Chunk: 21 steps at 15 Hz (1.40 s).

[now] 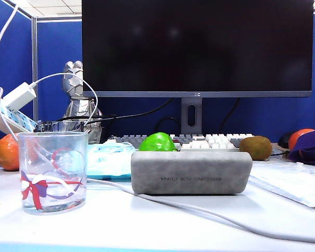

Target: Pick up the glasses, fold the temples of the glasses, place the glasses into the glasses case, and finally close the glasses case.

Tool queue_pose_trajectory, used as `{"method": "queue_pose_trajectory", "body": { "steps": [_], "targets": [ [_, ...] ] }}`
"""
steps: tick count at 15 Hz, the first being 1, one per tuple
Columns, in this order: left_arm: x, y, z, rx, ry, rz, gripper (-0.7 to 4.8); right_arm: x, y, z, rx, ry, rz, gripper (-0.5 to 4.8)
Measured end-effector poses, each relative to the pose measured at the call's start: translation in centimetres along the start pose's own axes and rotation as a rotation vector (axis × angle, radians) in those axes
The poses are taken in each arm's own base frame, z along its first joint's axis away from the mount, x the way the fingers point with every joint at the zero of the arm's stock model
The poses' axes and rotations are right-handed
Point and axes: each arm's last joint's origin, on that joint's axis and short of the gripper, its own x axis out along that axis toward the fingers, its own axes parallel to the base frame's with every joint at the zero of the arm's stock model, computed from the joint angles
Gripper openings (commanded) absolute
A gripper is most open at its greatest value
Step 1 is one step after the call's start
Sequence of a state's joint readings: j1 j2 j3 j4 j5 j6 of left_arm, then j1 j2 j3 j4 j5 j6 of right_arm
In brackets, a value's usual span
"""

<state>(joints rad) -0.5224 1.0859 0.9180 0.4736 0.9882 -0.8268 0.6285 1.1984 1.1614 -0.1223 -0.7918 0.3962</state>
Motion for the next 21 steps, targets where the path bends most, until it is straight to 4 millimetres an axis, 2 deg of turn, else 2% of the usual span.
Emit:
{"method": "queue_pose_trajectory", "body": {
  "steps": [10,13,14,17,19,20,21],
  "targets": [
    [0.0,0.1,-0.2,0.061,0.011,0.038,-0.05,0.1,0.3,0.5,0.035,-0.027,0.091,0.02],
    [0.1,0.9,-0.6,0.018,0.015,0.082,-0.05,-1.1,-0.8,1.0,-0.021,-0.068,-0.006,0.02],
    [0.0,1.0,-0.6,0.009,0.013,0.095,-0.05,-1.8,-1.6,1.0,-0.044,-0.072,-0.086,0.01],
    [0.0,1.3,-0.8,-0.017,0.005,0.134,-0.05,-2.7,-3.2,-0.2,-0.132,0.021,-0.312,0.01],
    [-0.2,2.4,-1.6,-0.124,-0.023,0.318,-0.05,-2.2,-4.5,-1.8,-0.203,0.173,-0.401,0.01],
    [-0.5,3.8,-2.6,-0.221,-0.026,0.497,-0.05,-1.5,-6.2,-2.8,-0.230,0.276,-0.449,0.01],
    [-0.6,4.8,-3.3,-0.269,-0.011,0.600,-0.05,-1.1,-7.2,-3.5,-0.255,0.336,-0.481,0.01]
  ]
}}
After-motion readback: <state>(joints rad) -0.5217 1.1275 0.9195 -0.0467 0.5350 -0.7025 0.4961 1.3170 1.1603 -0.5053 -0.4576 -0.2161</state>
